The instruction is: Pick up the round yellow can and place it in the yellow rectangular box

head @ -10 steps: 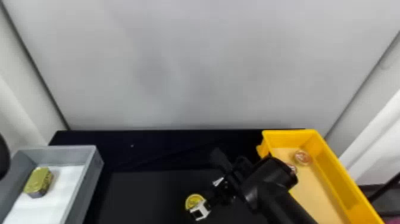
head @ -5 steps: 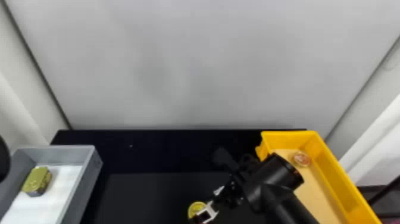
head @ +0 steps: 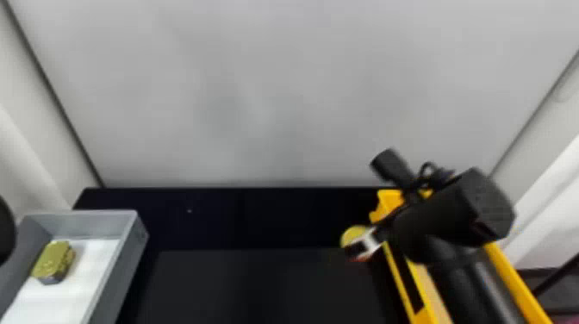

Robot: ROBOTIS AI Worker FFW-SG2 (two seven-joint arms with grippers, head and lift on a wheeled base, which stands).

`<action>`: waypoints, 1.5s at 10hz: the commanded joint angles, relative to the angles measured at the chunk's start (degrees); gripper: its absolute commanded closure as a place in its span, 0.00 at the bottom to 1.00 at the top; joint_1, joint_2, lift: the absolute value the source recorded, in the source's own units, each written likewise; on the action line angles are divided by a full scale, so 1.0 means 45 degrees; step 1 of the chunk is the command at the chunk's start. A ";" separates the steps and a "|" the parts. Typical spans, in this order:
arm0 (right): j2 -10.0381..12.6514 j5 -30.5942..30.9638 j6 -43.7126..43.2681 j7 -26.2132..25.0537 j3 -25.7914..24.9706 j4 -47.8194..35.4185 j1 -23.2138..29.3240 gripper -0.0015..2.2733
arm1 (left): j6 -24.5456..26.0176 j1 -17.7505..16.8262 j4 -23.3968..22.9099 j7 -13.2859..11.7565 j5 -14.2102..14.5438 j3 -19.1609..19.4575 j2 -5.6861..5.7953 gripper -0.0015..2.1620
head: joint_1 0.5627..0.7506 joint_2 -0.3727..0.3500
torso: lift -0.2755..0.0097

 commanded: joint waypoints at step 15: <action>-0.1115 -1.2527 -0.2181 -1.2468 -0.7334 0.4181 0.1285 0.33 | 0.0638 -0.0048 -0.0134 -0.0336 0.0541 0.0168 0.0191 0.05 | 0.70 0.41 | 0.96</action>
